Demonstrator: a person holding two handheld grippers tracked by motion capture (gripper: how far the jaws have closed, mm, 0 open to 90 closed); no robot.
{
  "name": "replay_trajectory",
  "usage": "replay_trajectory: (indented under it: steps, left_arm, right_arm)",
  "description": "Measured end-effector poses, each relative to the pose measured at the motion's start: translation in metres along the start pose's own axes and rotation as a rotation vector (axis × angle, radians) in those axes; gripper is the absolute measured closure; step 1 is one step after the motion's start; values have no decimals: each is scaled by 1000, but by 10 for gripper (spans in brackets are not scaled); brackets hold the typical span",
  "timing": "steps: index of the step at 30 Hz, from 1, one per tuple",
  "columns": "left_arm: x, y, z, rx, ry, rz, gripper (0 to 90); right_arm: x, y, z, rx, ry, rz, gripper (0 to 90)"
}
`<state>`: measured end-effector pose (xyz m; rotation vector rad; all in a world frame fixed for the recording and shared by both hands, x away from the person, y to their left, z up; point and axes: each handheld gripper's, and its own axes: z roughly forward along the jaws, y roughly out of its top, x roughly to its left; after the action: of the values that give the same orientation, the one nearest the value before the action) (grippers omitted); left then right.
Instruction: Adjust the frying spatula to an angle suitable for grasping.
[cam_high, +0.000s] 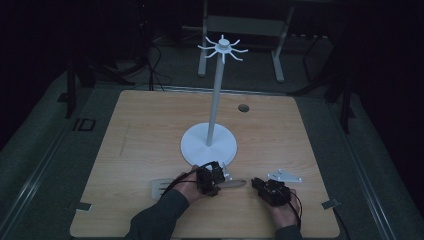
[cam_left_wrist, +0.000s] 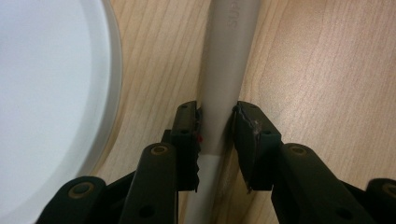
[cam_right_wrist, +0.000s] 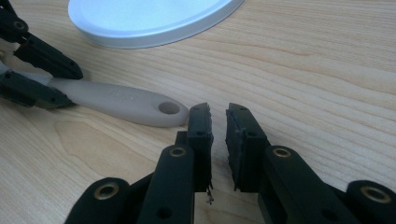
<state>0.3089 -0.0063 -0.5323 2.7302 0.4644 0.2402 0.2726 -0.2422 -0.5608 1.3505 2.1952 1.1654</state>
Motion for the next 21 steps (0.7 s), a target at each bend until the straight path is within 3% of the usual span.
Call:
replay_trajectory:
  steps: [5, 10, 15, 19, 21]
  left_arm:
    - [3, 0, 0, 1, -23, -10, 709]
    - [2, 2, 0, 6, -6, 6, 721]
    - [4, 2, 0, 5, 24, -20, 732]
    - [7, 1, -5, -21, 23, -43, 734]
    - [9, -1, -14, -69, 18, -74, 734]
  right_arm:
    - [-1, 0, -1, -2, -1, 5, 797]
    - [-1, 0, -1, -4, -4, 7, 798]
    - [-2, 0, -2, -6, -7, 10, 797]
    - [-2, 0, -2, -2, -3, 12, 793]
    - [0, 0, 0, 0, 4, 6, 784]
